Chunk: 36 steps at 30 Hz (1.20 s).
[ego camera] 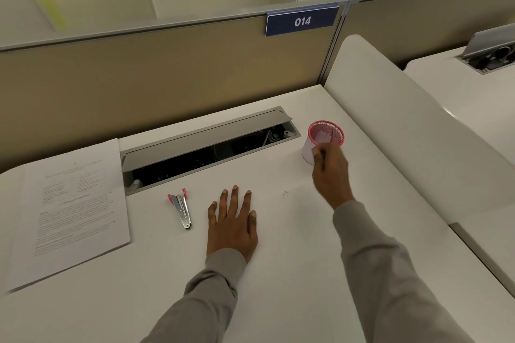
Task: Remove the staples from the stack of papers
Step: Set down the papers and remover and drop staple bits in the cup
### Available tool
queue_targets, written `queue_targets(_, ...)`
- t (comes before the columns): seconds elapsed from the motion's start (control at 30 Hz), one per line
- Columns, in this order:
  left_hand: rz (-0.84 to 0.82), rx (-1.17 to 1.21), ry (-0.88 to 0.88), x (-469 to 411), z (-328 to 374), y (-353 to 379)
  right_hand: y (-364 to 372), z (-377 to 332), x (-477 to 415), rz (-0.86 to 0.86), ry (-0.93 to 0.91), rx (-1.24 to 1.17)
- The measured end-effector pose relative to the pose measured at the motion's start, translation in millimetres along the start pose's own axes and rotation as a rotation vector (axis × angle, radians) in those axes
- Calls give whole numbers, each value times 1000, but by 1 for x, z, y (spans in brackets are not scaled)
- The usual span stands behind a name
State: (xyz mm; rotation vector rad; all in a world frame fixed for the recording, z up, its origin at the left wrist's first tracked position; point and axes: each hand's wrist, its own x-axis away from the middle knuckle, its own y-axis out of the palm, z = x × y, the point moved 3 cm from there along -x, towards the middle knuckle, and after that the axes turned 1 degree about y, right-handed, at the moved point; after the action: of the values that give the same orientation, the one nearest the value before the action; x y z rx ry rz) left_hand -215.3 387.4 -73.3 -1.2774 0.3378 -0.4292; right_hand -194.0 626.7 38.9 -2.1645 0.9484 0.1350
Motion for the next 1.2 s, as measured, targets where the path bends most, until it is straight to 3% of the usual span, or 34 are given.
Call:
queue_targets(0.1, 1, -7, 0, -1, -1, 2, -21, -5, -42, 73, 26, 81)
queue_targets(0.33, -3, 14, -6, -1, 0, 2, -17, 26, -83, -133, 52, 431)
queue_targets(0.6, -8, 16, -6, -1, -1, 3, -19, 18, -76, -32, 141, 341)
queue_targets(0.87, 2, 14, -5, -1, 0, 2, -16, 5, -26, 140, -58, 239)
queue_targets(0.93, -2, 15, -7, -1, 0, 2, -6, 18, 4, 163, -28, 237)
queue_targets(1.2, 3, 10, -6, -1, 0, 2, 46, 62, 76, -276, 337, 576)
